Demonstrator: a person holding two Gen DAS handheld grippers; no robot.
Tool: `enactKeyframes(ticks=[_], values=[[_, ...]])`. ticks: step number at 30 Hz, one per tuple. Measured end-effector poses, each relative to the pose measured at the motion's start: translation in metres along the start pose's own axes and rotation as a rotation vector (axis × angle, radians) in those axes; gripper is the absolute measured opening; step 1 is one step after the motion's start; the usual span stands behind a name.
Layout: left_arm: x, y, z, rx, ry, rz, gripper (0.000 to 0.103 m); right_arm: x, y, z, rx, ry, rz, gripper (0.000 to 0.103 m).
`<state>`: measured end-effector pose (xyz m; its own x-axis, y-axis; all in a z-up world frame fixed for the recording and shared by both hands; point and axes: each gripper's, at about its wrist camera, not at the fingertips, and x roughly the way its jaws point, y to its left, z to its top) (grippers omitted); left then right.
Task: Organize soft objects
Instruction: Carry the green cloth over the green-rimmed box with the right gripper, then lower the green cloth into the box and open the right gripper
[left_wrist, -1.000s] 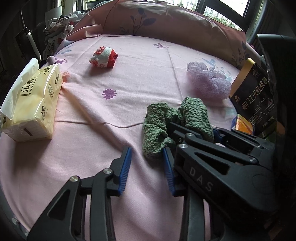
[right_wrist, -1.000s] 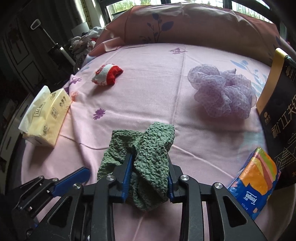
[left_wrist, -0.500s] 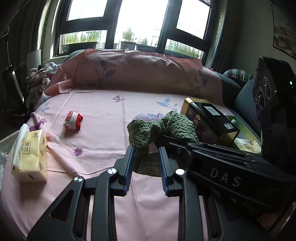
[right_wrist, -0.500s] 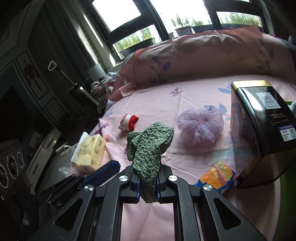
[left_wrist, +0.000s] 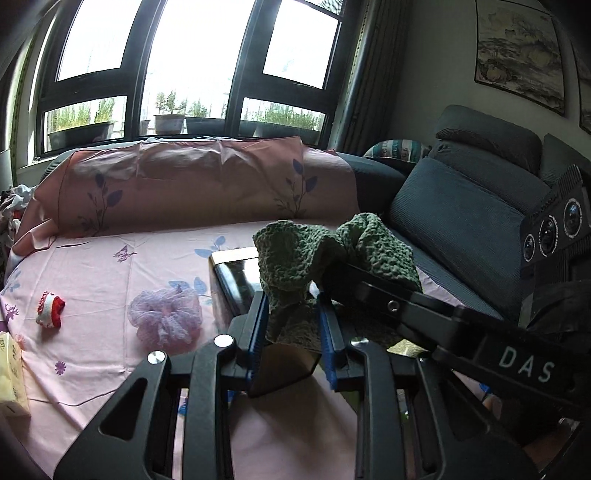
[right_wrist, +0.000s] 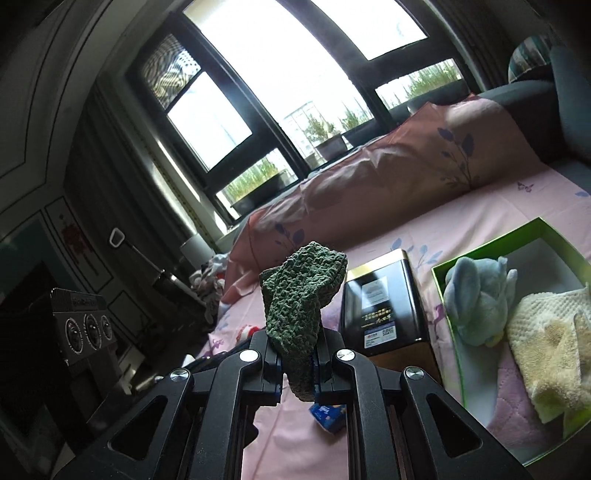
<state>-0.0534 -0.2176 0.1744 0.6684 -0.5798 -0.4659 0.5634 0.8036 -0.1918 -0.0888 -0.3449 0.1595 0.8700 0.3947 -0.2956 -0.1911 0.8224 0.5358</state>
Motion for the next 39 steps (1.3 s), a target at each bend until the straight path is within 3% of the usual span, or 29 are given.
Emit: enactKeyframes(ticks=[5,11,18,22,27,30,32,39], values=[[0.027,-0.037,0.004,0.072,0.028,-0.061,0.024,-0.020,-0.025,0.007,0.045,-0.074,-0.127,0.014],[0.053,-0.059,0.007,0.074,0.076,-0.148,0.024,-0.046,-0.064,0.013,0.130,-0.129,-0.249,0.014],[0.076,-0.084,0.000,0.107,0.134,-0.189,0.028,-0.061,-0.102,0.010,0.235,-0.131,-0.358,0.014],[0.080,-0.084,-0.005,0.087,0.161,-0.239,0.045,-0.061,-0.113,0.008,0.272,-0.116,-0.394,0.014],[0.072,-0.076,-0.008,0.064,0.173,-0.227,0.059,-0.063,-0.121,0.006,0.304,-0.105,-0.432,0.014],[0.061,-0.057,-0.009,0.033,0.159,-0.201,0.065,-0.064,-0.123,0.006,0.316,-0.086,-0.454,0.038],[0.051,-0.040,-0.009,0.006,0.147,-0.158,0.071,-0.065,-0.121,0.006,0.310,-0.088,-0.466,0.072],[0.013,0.039,-0.026,-0.095,0.140,0.048,0.082,-0.076,-0.097,0.011,0.255,-0.130,-0.487,0.083]])
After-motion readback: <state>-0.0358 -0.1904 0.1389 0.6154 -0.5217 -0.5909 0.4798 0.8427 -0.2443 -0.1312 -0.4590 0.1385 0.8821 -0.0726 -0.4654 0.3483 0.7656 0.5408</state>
